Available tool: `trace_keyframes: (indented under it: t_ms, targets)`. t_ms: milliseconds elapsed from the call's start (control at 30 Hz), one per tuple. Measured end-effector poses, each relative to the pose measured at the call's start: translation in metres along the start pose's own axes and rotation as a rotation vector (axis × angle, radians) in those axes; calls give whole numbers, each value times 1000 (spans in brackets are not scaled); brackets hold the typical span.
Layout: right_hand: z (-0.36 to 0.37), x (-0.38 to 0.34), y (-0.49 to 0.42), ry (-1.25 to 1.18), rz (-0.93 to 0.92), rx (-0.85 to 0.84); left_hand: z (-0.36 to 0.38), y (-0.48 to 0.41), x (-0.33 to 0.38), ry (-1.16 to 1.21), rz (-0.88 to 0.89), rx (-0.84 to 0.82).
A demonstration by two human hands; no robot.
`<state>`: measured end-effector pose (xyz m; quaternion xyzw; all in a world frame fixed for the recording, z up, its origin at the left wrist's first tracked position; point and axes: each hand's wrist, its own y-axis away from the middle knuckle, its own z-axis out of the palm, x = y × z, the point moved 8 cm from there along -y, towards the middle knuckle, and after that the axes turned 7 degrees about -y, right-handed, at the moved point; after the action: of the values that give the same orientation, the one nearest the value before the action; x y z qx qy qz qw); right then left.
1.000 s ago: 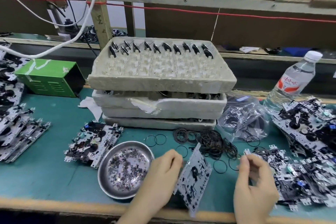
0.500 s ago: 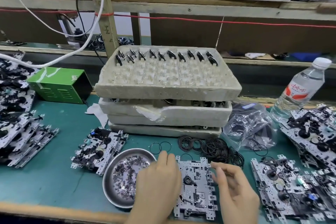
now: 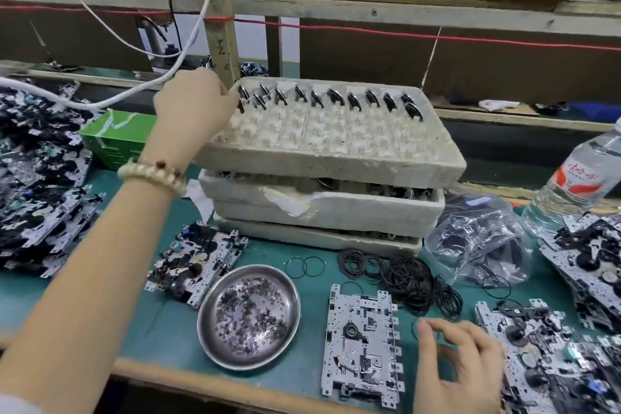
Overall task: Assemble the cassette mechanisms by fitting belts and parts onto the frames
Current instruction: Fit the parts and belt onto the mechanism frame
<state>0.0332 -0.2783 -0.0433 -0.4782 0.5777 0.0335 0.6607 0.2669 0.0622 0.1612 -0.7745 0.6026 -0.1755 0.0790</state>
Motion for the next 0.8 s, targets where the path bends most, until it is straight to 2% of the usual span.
trace_keyframes:
  t_ms: [267, 467, 633, 733, 800]
  targets:
    - [0, 2, 1, -12, 0, 22, 24, -46, 5, -61, -11, -1]
    - [-2, 0, -1, -15, -12, 17, 18, -43, 4, 59, -67, 32]
    - [-2, -2, -3, -31, 28, 16, -18, 3, 4, 424, 17, 78]
    - [-4, 2, -6, -117, 135, 24, -16, 72, 12, 726, 82, -43]
    - [-5, 4, -7, -231, 300, 41, 0, 117, 20, 878, 94, -177]
